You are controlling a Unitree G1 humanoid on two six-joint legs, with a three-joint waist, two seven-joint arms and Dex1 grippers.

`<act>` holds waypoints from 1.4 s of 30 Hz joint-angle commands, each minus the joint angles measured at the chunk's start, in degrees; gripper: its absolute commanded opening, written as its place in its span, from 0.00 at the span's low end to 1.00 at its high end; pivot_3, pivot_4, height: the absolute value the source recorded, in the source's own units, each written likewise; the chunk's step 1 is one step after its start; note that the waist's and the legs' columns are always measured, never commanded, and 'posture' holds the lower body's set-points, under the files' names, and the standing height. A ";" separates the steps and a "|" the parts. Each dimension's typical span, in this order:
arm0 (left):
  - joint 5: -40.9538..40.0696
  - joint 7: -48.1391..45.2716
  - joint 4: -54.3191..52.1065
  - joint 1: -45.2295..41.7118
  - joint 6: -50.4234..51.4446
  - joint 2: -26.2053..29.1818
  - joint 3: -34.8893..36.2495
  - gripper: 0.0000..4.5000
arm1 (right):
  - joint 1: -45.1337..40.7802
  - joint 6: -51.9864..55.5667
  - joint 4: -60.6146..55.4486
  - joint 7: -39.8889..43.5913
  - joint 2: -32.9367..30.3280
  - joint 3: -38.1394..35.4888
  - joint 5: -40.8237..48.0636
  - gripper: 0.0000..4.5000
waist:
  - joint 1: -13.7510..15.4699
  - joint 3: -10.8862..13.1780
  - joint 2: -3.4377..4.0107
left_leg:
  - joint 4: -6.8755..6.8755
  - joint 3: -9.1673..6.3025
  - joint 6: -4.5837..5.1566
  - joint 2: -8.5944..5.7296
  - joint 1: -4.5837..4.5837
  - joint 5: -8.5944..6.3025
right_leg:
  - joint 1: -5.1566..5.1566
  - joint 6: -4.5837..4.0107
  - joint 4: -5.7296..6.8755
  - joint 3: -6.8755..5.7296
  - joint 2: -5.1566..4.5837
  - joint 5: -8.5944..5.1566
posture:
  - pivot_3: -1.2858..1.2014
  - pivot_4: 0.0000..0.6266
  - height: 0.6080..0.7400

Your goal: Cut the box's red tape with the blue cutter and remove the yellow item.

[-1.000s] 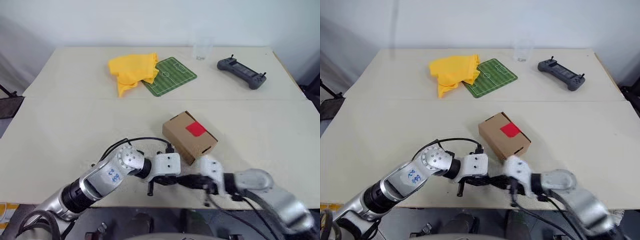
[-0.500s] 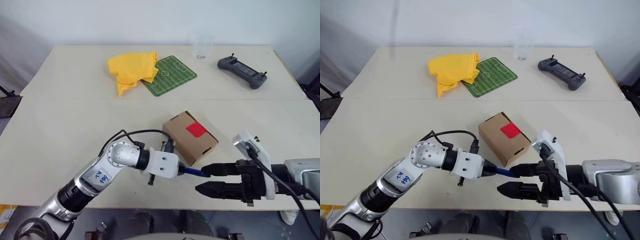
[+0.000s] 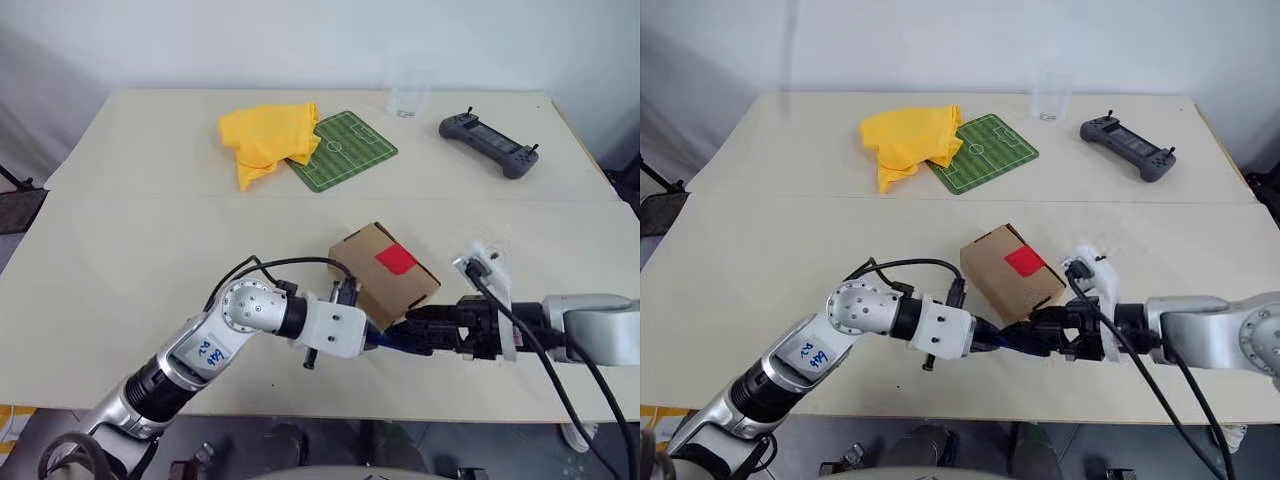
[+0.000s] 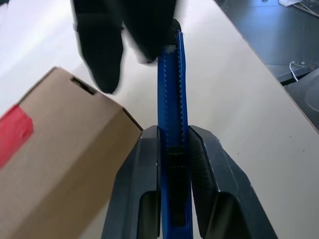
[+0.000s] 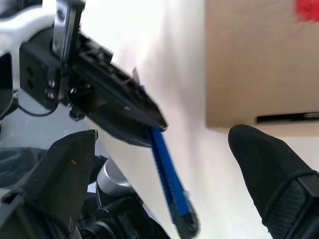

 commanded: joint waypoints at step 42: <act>0.85 -0.89 -0.82 -3.51 1.50 -3.55 1.43 0.10 | 5.33 4.09 3.99 -6.35 14.20 -4.51 1.02 0.02 | -0.01 0.00 0.00 | 0.16 0.25 -0.01 -0.08 -0.38 0.09 | -0.61 0.03 0.46 -0.05 0.00 0.05 | 0.52 0.24 1.00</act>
